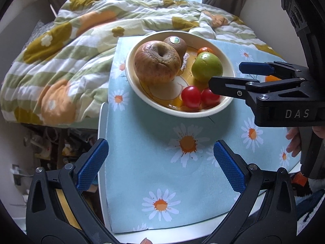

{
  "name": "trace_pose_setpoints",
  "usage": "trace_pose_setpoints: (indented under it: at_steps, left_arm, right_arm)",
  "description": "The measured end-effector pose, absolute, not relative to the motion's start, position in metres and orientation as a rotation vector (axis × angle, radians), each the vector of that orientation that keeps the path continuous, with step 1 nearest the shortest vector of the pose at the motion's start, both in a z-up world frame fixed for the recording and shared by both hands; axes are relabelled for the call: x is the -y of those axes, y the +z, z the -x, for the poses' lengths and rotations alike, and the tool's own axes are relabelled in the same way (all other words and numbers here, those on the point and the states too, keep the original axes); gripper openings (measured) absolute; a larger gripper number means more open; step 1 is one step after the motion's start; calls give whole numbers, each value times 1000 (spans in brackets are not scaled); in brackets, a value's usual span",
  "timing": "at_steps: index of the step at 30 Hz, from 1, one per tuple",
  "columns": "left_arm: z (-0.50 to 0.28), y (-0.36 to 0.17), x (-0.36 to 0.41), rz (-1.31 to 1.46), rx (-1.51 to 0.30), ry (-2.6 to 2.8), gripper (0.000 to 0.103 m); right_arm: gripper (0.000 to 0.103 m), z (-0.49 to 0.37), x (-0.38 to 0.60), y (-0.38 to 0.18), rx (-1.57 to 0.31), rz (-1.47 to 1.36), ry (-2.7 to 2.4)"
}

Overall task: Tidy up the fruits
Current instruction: 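Lower the red tomato onto the plate and open the right tool, then move the left tool to a green apple and close around it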

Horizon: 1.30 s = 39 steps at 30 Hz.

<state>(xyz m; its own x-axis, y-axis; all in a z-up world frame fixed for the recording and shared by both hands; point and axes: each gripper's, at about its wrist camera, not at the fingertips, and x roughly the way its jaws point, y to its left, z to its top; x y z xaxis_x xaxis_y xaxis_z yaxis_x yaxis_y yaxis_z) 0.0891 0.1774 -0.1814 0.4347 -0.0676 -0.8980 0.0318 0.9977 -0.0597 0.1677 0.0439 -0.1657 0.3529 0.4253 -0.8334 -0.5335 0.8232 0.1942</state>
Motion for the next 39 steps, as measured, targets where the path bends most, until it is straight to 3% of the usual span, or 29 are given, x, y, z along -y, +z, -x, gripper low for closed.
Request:
trace_pose_setpoints:
  at_steps: [1, 3, 24, 39]
  left_arm:
    - [-89, -181, -176, 34, -1122, -66, 103]
    - [-89, -181, -174, 27, -1122, -71, 103]
    - [-85, -122, -159, -64, -1049, -147, 103]
    - [-93, -90, -57, -99, -952, -218, 103]
  right_arm:
    - [89, -167, -42, -165, -1031, 113, 616]
    - [102, -168, -38, -163, -1023, 110, 598]
    - [102, -145, 7, -100, -973, -8, 472]
    - [102, -112, 122, -68, -908, -6, 314]
